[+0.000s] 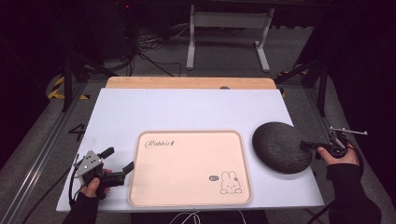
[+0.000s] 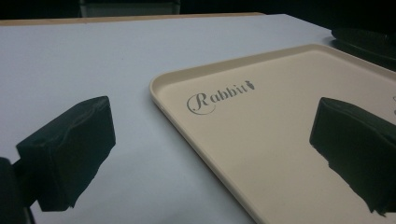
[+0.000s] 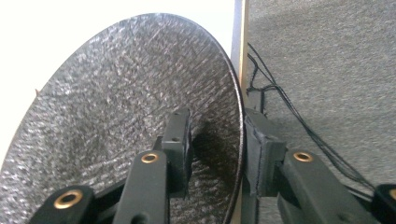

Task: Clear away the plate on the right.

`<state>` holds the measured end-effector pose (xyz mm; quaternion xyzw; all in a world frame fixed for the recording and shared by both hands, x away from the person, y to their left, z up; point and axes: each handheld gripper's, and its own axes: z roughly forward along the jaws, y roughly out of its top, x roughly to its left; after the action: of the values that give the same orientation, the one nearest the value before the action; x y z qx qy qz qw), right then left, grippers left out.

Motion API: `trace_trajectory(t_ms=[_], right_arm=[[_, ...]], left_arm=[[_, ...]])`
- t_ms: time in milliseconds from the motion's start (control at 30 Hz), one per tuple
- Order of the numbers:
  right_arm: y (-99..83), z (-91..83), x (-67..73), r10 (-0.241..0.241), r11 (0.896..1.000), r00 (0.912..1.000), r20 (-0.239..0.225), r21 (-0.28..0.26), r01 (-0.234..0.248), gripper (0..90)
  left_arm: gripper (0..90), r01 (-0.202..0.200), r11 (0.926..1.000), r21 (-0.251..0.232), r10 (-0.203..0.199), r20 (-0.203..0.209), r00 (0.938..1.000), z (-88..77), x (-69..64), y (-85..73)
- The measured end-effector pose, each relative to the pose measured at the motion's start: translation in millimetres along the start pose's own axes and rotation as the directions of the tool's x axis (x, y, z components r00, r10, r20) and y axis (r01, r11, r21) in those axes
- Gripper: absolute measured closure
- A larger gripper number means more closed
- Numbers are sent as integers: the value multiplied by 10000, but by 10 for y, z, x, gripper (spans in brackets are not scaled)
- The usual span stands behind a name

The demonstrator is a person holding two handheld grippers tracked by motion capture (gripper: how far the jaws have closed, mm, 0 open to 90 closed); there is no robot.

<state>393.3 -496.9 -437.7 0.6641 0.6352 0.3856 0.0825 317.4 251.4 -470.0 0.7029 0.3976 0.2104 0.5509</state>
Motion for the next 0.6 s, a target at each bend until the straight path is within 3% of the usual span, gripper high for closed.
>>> trace_trajectory(t_ms=[233, 400, 600], right_arm=[[-30, -3, -12, 206, 9994, 9998, -84, -270, -208, 679], [-40, -12, -39, 638, 9972, 9976, -279, -369, -648, 704], [-27, -31, -8, 666, 9972, 9978, -63, -325, -668, 716]], left_arm=[[9, -6, 10000, -14, 6, -13, 10000, 2, -1, 0], [9, -34, 10000, 18, 34, 2, 10000, 2, 1, 1], [9, -40, 10000, 35, 40, -1, 10000, 3, 1, 2]])
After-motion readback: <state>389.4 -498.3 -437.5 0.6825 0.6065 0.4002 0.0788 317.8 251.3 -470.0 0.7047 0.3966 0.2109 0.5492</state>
